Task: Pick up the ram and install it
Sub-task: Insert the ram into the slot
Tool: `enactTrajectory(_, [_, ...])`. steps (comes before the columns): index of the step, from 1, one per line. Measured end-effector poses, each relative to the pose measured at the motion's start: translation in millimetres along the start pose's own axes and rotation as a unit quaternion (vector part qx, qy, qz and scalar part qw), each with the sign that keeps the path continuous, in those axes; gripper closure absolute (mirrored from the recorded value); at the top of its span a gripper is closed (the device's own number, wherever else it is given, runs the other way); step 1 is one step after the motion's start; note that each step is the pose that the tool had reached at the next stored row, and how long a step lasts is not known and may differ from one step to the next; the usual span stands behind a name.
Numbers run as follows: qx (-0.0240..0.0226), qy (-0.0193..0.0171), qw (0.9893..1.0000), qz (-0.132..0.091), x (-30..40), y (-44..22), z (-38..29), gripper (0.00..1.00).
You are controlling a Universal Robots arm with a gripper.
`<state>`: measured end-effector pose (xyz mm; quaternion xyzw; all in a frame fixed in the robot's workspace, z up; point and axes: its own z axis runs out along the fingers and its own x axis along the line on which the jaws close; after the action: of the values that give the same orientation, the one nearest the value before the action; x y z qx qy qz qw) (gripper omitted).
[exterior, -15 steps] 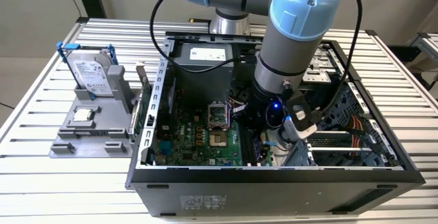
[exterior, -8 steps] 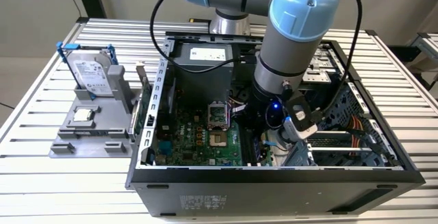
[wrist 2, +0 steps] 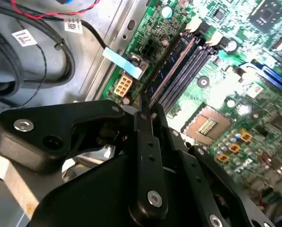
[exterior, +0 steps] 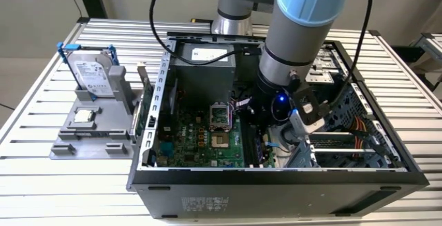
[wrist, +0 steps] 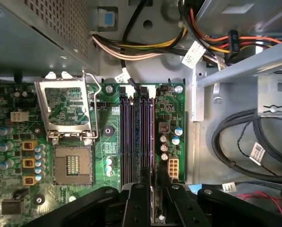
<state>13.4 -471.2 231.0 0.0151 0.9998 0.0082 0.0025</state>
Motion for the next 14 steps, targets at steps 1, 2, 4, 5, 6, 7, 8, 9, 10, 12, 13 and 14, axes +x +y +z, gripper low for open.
enactTrajectory(1, [-0.0003, 0.0, 1.0, 0.0, 0.0, 0.1, -3.2, 0.0])
enactTrajectory(2, [-0.0005, 0.0, 1.0, 0.0, 0.0, 0.1, -6.0, 0.0])
enactTrajectory(4, [-0.0008, 0.0001, 1.0, 0.0, 0.0, 0.2, -11.0, 0.0])
enactTrajectory(5, [-0.001, 0.0001, 1.0, 0.0, 0.0, 0.2, -12.2, 0.0])
enactTrajectory(6, [-0.0013, 0.0, 1.0, 0.0, -0.1, 0.2, -12.8, 0.0])
enactTrajectory(7, [-0.0012, 0.0001, 1.0, 0.0, 0.0, 0.1, -13.4, 0.0])
enactTrajectory(8, [-0.0014, 0.0, 1.0, 0.0, -0.1, 0.0, -13.5, 0.0])
enactTrajectory(9, [-0.0015, 0.0001, 1.0, 0.0, -0.1, -0.1, -13.7, 0.0])
enactTrajectory(10, [-0.0017, 0.0001, 1.0, 0.0, -0.1, -0.3, -13.9, 0.0])
enactTrajectory(12, [-0.0024, 0.0001, 1.0, 0.0, -0.1, -0.2, -13.8, 0.0])
enactTrajectory(13, [-0.0025, 0.0001, 1.0, 0.0, -0.1, -0.3, -14.0, 1.0])
enactTrajectory(14, [-0.0029, 0.0001, 1.0, 0.0, -0.1, -0.3, -14.0, 1.0])
